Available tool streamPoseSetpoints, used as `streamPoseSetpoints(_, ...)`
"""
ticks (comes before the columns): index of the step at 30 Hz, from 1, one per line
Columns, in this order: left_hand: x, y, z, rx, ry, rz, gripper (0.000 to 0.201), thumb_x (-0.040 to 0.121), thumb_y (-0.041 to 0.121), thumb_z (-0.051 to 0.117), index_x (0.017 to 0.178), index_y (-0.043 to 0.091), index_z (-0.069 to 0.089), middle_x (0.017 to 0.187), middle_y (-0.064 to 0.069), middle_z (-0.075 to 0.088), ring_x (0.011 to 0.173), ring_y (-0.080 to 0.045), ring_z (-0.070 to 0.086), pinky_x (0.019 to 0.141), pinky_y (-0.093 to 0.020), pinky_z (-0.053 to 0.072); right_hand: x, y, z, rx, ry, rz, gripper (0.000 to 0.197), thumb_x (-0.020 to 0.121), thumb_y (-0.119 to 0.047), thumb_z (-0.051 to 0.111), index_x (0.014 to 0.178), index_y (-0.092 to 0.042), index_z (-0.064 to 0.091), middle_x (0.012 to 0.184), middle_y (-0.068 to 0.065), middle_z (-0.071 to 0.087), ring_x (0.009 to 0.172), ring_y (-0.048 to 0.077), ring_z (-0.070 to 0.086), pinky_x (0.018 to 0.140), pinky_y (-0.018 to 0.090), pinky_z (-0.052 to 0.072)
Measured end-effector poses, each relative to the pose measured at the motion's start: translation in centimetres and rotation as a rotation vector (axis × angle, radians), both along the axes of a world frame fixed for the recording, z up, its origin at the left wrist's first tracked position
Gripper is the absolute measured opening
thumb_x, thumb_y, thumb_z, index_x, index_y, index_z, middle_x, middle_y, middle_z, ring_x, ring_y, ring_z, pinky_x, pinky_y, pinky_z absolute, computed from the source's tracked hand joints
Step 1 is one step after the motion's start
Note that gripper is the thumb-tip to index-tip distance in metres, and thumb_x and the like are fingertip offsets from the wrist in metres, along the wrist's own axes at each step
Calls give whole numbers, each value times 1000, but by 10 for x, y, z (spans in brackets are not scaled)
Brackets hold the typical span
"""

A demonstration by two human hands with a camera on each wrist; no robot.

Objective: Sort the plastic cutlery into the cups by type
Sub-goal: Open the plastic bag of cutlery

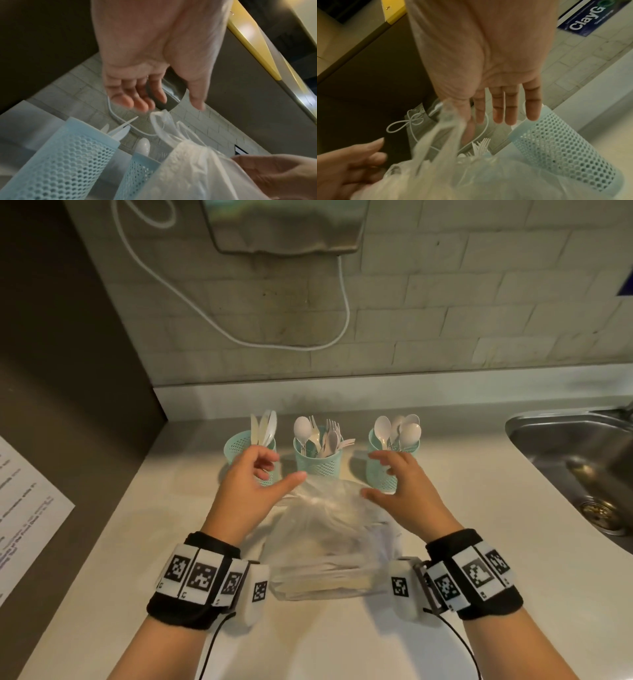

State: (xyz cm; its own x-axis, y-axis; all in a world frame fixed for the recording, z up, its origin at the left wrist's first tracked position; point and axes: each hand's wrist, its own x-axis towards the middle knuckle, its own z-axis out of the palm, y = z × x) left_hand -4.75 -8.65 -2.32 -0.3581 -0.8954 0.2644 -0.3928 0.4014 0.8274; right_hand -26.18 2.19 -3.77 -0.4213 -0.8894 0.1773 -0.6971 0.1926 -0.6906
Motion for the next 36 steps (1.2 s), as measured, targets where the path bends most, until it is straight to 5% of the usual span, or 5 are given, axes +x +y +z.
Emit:
streamPoseSetpoints(5,6,12,3,-101,-1,-69,29,75,42,70,64,16,67,64,3,64,61,-12,56,63,-27,44,-5,-1,-1,68,10,132,26,83,-6,64,86,-31,70,92,-5,70,74,9,57,70,17,41)
streamPoseSetpoints(12,-28,24,-16,-161,-515,-192,30,78,38,70,102,21,66,103,3,66,93,-14,59,86,-30,46,25,-9,-3,235,108,361,50,76,-12,72,121,-31,61,88,-11,59,74,7,53,67,9,40)
streamPoseSetpoints(23,11,1,-4,23,-257,-22,16,77,21,72,74,23,56,79,9,61,77,-12,58,66,-24,43,-13,10,-1,228,158,47,32,81,-16,69,112,-23,67,78,-8,59,74,13,53,71,22,39)
streamPoseSetpoints(30,-15,20,5,34,-125,-215,13,78,26,73,88,24,65,81,5,64,78,-12,60,78,-30,48,23,9,25,-299,69,393,40,78,-6,53,112,-21,65,107,-7,66,101,2,57,88,9,40)
streamPoseSetpoints(36,-5,15,18,44,105,-102,16,82,7,64,77,18,53,76,-7,60,72,-21,57,68,-29,46,25,9,8,205,218,371,39,85,-43,62,121,-30,54,99,-9,63,80,12,59,77,24,44)
